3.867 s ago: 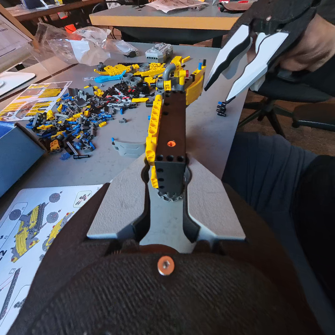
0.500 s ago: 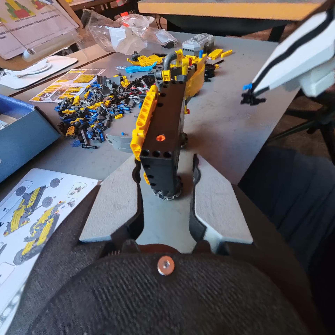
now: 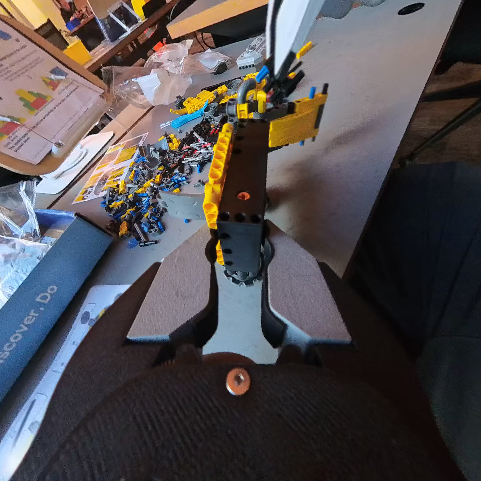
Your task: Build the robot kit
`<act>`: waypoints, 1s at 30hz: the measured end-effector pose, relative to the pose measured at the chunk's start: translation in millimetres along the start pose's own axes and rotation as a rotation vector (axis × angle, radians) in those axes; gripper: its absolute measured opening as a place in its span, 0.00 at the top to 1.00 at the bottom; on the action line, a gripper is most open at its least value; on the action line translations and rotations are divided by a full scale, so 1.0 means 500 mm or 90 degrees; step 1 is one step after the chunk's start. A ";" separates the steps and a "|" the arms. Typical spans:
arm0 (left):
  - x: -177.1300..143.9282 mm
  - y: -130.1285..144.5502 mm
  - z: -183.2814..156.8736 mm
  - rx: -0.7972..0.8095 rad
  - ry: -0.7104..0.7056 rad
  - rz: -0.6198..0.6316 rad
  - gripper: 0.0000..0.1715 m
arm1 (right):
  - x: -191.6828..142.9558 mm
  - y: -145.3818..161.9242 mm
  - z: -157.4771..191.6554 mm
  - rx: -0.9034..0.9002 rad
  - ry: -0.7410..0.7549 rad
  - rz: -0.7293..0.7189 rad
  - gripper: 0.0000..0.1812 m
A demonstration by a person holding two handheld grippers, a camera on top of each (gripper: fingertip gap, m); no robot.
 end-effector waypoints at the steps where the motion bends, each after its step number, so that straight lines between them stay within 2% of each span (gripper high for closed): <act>1: 0.000 0.000 0.000 0.012 0.002 -0.002 0.83 | 0.003 -0.001 -0.003 0.009 -0.003 0.008 0.96; 23: 0.019 -0.007 0.003 0.150 -0.002 -0.055 0.83 | 0.031 -0.012 -0.031 0.077 -0.006 0.180 0.96; 25: 0.013 -0.011 0.002 0.126 0.010 -0.057 0.83 | 0.030 -0.014 -0.032 0.076 -0.006 0.187 0.96; 28: -0.004 -0.018 0.006 0.007 0.045 -0.061 0.83 | 0.031 -0.022 -0.031 0.064 -0.012 0.211 0.96; 30: -0.004 -0.010 0.007 -0.027 0.046 -0.047 0.83 | 0.036 -0.031 -0.028 0.053 -0.023 0.245 0.96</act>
Point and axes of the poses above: each gripper's, where its closed fingertips meet, x out along the fingers, y out of its underside, z = x × y across the jaws, the point moved 3 cm from there along -x, back along the fingers, and after that the axes turned 6 degrees about -y, right-handed, at the moved point
